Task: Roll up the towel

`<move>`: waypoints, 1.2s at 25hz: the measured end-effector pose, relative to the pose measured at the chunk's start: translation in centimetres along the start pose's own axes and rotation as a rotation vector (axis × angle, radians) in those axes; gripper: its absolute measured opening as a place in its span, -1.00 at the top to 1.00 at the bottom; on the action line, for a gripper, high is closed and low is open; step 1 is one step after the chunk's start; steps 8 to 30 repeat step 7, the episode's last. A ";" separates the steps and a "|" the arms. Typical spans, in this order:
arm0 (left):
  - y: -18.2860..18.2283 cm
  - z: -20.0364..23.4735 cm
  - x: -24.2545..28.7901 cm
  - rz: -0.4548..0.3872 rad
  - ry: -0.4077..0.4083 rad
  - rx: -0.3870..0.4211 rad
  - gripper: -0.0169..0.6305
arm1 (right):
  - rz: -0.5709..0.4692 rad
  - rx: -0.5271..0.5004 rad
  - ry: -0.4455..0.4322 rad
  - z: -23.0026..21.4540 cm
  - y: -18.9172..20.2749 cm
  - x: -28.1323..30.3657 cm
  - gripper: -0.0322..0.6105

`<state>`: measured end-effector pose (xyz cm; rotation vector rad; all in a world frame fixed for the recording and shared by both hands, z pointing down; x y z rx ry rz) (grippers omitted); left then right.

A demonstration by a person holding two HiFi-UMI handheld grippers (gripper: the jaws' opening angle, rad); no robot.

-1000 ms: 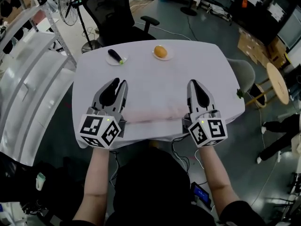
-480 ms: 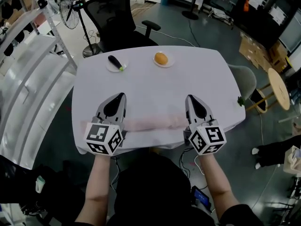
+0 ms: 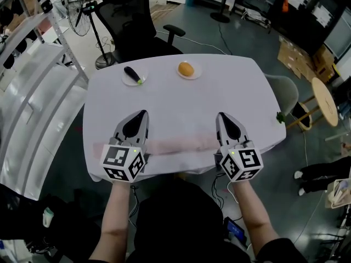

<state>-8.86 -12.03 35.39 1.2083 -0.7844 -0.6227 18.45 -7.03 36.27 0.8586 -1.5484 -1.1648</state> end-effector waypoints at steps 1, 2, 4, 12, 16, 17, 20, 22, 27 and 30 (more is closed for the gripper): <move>0.1 0.0 0.0 0.003 0.001 0.001 0.91 | 0.001 0.001 0.002 0.0 0.0 -0.1 0.88; 0.1 -0.1 0.0 0.006 0.001 0.003 0.91 | 0.002 0.002 0.003 0.0 0.1 -0.1 0.88; 0.3 -0.1 0.0 0.009 0.003 0.004 0.91 | 0.004 0.002 0.004 0.0 0.3 -0.2 0.88; 0.4 -0.2 0.0 0.009 0.005 0.002 0.91 | 0.007 0.001 0.006 0.0 0.5 -0.3 0.88; 0.4 -0.2 0.0 0.009 0.005 0.002 0.91 | 0.007 0.001 0.006 0.0 0.5 -0.3 0.88; 0.4 -0.2 0.0 0.009 0.005 0.002 0.91 | 0.007 0.001 0.006 0.0 0.5 -0.3 0.88; 0.4 -0.2 0.0 0.009 0.005 0.002 0.91 | 0.007 0.001 0.006 0.0 0.5 -0.3 0.88; 0.4 -0.2 0.0 0.009 0.005 0.002 0.91 | 0.007 0.001 0.006 0.0 0.5 -0.3 0.88; 0.4 -0.2 0.0 0.009 0.005 0.002 0.91 | 0.007 0.001 0.006 0.0 0.5 -0.3 0.88; 0.4 -0.2 0.0 0.009 0.005 0.002 0.91 | 0.007 0.001 0.006 0.0 0.5 -0.3 0.88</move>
Point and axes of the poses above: the fingertips, and each gripper's own axes: x forward along the fingers, z to its left, y out of its underside, the point moved 6 cm from there along -x, backward along the fingers, and after that the axes turned 11 degrees about z, right-handed, at the moved point
